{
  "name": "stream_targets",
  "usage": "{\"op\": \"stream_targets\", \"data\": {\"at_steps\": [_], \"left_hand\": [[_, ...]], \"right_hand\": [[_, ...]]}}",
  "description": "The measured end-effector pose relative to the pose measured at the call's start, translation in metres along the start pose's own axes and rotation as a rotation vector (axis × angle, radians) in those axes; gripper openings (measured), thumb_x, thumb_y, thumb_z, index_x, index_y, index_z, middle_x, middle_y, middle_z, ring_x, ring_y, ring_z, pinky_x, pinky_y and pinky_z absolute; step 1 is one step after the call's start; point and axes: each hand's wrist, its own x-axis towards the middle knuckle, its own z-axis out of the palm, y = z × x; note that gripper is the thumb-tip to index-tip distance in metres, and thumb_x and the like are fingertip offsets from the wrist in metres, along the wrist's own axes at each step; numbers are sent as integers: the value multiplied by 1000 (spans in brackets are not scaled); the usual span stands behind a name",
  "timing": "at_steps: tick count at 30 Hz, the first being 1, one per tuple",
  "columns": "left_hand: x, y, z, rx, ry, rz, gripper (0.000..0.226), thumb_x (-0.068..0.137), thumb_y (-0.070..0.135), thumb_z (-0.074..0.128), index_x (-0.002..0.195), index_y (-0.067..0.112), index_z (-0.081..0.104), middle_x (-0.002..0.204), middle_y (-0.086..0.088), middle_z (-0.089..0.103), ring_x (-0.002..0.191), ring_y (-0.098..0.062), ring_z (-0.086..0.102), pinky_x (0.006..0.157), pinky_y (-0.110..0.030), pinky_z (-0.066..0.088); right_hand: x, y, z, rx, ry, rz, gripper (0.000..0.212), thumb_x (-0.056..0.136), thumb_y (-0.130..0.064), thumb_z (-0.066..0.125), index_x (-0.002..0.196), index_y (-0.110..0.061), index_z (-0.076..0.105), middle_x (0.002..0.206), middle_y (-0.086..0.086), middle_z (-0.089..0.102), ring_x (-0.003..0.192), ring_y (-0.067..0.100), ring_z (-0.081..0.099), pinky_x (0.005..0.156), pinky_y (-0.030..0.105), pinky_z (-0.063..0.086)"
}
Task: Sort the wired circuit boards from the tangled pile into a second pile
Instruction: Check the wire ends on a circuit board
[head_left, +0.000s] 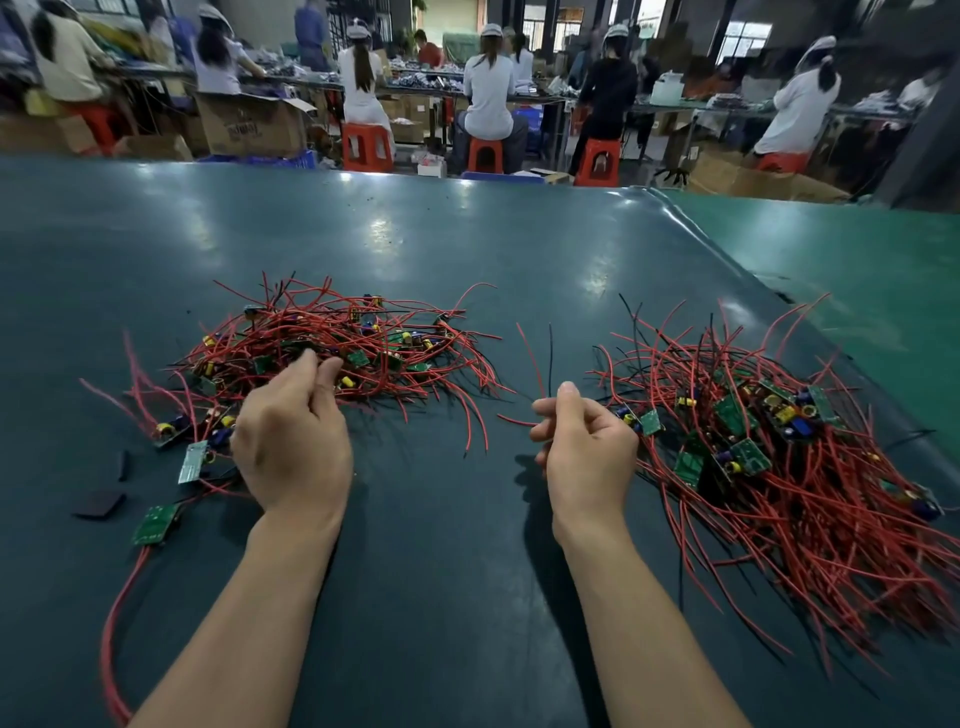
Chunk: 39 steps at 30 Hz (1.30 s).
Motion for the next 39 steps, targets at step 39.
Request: {"op": "stream_targets", "data": {"at_steps": [39], "left_hand": [[-34,48,12,-1019,-475,-178,18,78,23,71,94,19,66,75,4,69,57,-5,60,53,-14,46]], "right_hand": [[-6,-24,5,582,-543,488,25,90,-22,62,73,-10,75,65,4,66,51,10,60,48,18,51]]}}
